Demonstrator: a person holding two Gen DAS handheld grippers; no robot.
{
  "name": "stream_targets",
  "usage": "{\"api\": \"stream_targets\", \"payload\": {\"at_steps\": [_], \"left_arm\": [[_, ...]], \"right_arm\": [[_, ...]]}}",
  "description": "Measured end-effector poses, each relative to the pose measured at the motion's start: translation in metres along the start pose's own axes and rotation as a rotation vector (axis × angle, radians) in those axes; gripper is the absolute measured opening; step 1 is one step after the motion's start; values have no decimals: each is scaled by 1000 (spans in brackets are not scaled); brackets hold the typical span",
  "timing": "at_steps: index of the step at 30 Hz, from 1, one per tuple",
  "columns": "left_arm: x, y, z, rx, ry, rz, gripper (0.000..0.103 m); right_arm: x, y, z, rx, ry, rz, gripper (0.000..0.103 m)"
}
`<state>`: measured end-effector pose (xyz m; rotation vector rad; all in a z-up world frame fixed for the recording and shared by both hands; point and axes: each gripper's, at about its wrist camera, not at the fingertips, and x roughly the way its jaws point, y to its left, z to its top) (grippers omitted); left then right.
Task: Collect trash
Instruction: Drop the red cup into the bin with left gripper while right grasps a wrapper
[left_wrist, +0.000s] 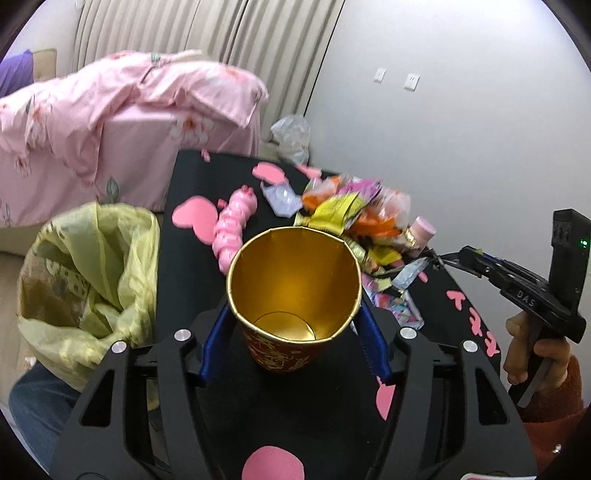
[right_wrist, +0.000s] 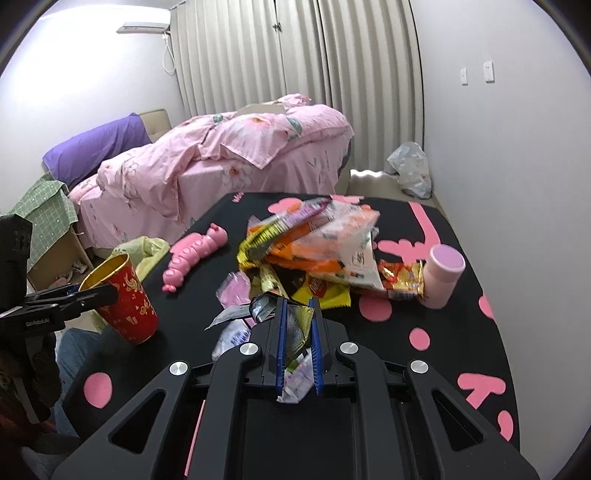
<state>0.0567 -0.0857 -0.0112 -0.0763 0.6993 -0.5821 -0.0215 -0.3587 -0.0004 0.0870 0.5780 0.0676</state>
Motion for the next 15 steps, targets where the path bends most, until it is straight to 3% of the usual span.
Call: {"api": "stream_targets", "payload": {"at_steps": [8, 15], "left_arm": [[-60, 39, 35, -11, -173, 171, 58], [-114, 117, 49, -147, -267, 429, 60]], "right_arm": [[-10, 45, 57, -79, -98, 113, 13], [30, 122, 106, -142, -90, 327, 13]]}}
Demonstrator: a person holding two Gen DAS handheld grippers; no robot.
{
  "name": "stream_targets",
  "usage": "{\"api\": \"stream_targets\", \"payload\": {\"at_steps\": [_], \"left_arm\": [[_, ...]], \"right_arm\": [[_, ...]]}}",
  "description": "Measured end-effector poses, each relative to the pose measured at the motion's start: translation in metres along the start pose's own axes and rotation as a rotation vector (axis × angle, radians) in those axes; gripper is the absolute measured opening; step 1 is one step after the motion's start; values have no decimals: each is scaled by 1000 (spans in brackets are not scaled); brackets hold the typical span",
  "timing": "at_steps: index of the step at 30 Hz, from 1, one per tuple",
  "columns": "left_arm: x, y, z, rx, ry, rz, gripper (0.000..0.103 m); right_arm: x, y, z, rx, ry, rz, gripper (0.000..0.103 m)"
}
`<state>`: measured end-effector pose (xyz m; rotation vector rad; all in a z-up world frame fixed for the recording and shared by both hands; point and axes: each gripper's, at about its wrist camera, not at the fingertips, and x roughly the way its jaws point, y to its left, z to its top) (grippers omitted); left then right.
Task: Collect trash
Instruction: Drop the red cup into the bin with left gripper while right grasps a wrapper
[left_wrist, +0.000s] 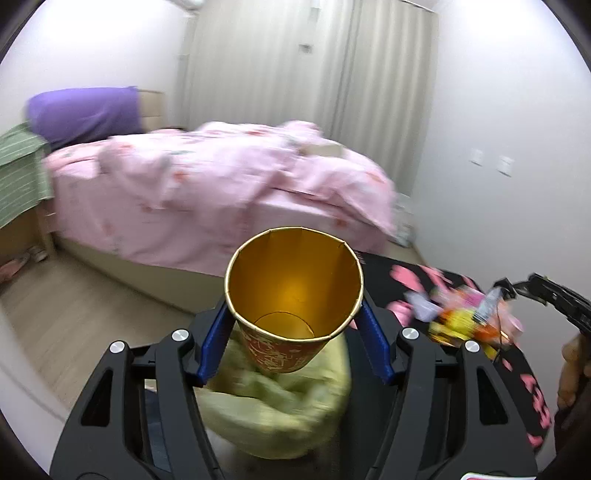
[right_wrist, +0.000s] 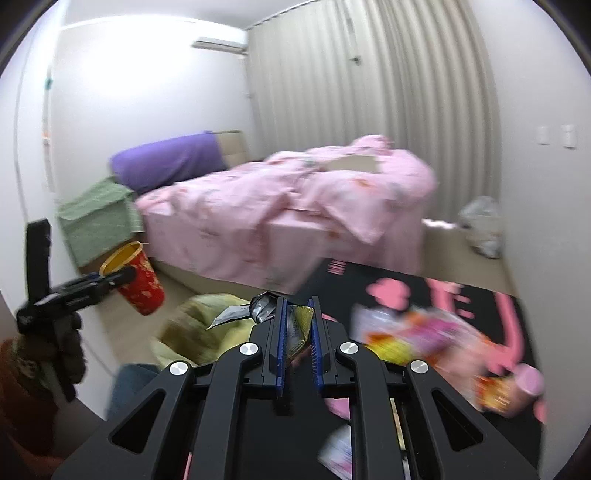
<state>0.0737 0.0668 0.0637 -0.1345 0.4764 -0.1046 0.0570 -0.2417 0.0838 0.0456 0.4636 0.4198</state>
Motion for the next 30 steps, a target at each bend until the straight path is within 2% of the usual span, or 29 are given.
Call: {"api": "stream_targets", "payload": {"at_steps": [3, 7, 11, 15, 18, 25, 26, 28, 29, 30], "left_arm": [[4, 25, -1, -59, -9, 55, 60], [16, 40, -9, -100, 8, 66, 60], [43, 37, -23, -65, 59, 53, 60], [78, 42, -36, -75, 131, 32, 60], [96, 46, -43, -87, 170, 33, 60], [117, 55, -59, -117, 232, 30, 61], [118, 57, -60, -128, 235, 25, 63], [124, 67, -62, -183, 243, -32, 72], [127, 71, -62, -212, 254, -53, 84], [128, 76, -63, -246, 255, -65, 90]], "right_arm": [[41, 24, 17, -22, 22, 72, 13], [102, 49, 29, -31, 78, 140, 13], [160, 64, 17, -49, 175, 162, 13], [205, 64, -7, -48, 275, 178, 13], [223, 60, -20, -44, 309, 183, 13], [231, 53, -30, -37, 319, 208, 13], [232, 53, -31, -38, 320, 203, 13], [235, 52, -31, -29, 328, 205, 14], [239, 50, -31, -20, 343, 199, 15], [241, 48, -31, -7, 347, 196, 23]]}}
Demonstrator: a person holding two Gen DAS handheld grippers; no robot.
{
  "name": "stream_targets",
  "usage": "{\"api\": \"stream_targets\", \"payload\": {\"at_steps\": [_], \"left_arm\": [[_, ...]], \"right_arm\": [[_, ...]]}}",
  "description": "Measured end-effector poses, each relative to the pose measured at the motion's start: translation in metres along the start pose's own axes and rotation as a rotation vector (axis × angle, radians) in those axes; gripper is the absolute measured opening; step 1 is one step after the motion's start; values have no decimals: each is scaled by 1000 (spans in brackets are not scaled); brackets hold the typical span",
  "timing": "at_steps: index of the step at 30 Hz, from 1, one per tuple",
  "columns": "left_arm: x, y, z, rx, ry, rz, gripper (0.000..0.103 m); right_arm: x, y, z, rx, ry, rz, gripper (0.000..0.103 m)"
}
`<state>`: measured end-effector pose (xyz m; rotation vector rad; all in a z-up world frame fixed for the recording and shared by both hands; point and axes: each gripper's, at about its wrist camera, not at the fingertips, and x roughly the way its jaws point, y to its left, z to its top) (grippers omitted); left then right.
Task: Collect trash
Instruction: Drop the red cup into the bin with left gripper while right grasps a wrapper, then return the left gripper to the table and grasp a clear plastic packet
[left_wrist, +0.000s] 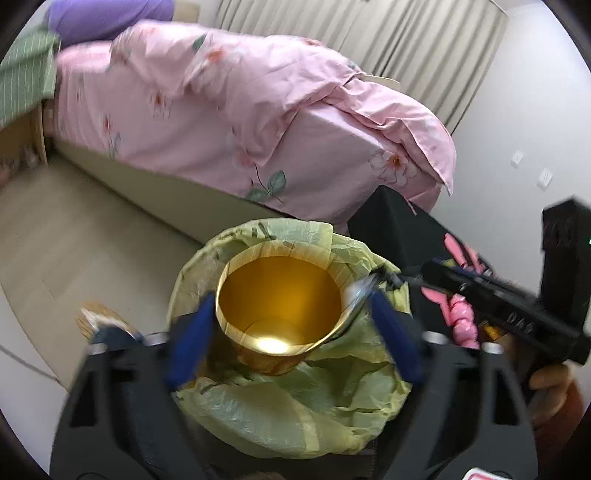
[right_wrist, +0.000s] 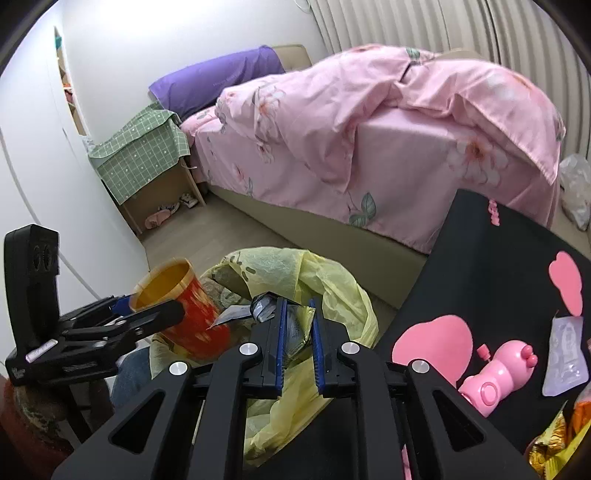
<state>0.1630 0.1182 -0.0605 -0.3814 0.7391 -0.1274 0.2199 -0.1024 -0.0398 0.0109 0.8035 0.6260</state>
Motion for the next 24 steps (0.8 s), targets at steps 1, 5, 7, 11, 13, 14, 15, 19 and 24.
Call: {"api": "stream_targets", "payload": {"at_steps": [1, 5, 7, 11, 13, 14, 15, 19, 24], "left_arm": [[-2, 1, 0, -8, -12, 0, 91], [-10, -2, 3, 5, -46, 31, 94], [-14, -4, 5, 7, -56, 67, 94], [-28, -15, 6, 43, -97, 120, 94], [-35, -23, 6, 60, -114, 138, 94], [-38, -26, 6, 66, -121, 141, 94], [-42, -33, 5, 75, -133, 139, 94], [-53, -68, -1, 134, -161, 105, 94], [-52, -127, -17, 211, -125, 6, 94]], "right_arm": [[-1, -1, 0, 9, -7, 8, 39], [-4, -2, 0, 7, -24, 19, 47], [-8, 0, -1, -4, -29, 4, 47], [-28, -7, -8, 17, -43, -19, 47], [-43, -11, -15, 22, -52, -42, 47], [-53, -13, -20, 16, -58, -61, 47], [-63, -15, -26, 6, -66, -83, 47], [-106, -27, -54, -9, -97, -155, 51], [-164, -55, -95, 37, -134, -207, 62]]}}
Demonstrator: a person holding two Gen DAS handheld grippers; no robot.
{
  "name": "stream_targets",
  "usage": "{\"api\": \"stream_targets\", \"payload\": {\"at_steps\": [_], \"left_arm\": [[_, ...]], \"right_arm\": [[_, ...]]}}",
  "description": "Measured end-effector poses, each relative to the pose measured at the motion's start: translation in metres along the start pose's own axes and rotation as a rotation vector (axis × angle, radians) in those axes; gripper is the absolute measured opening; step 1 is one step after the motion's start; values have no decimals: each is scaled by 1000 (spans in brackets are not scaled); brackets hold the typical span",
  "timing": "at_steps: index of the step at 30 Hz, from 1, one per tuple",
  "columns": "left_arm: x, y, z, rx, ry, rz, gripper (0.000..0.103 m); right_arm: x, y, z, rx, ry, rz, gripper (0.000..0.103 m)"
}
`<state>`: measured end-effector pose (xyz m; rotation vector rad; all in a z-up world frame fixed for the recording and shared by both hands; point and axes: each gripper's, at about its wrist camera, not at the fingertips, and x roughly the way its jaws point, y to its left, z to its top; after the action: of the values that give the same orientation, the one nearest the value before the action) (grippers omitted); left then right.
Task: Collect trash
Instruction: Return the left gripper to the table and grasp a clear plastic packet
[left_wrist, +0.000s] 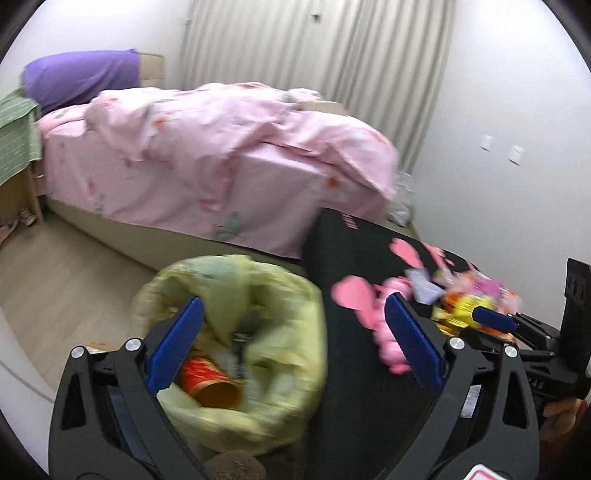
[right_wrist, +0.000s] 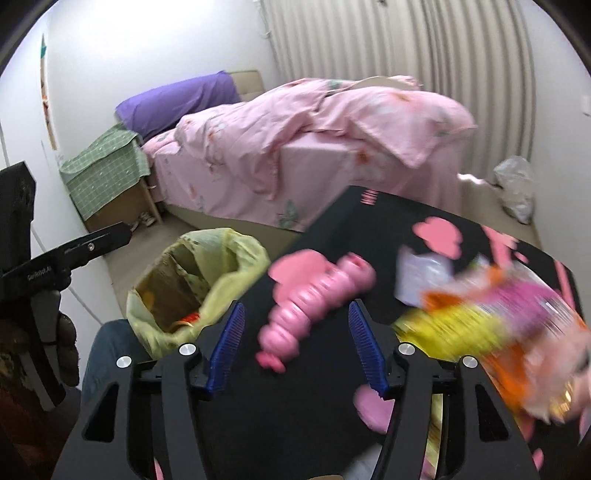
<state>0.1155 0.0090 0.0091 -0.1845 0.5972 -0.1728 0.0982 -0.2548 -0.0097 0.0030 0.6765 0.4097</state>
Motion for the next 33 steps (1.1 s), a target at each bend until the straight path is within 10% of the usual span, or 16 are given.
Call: {"api": "stream_targets", "payload": {"at_steps": [9, 20, 28, 33], "left_arm": [[14, -108, -30, 187, 65, -70, 94], [58, -164, -58, 257, 220, -341, 93], [84, -189, -10, 300, 169, -514, 93], [123, -199, 20, 316, 179, -441, 87]], "right_arm": [[-71, -59, -63, 48, -9, -98, 73], [-109, -113, -116, 128, -13, -301, 73], [-113, -118, -127, 144, -18, -338, 73], [-114, -118, -126, 151, -24, -357, 73]]}}
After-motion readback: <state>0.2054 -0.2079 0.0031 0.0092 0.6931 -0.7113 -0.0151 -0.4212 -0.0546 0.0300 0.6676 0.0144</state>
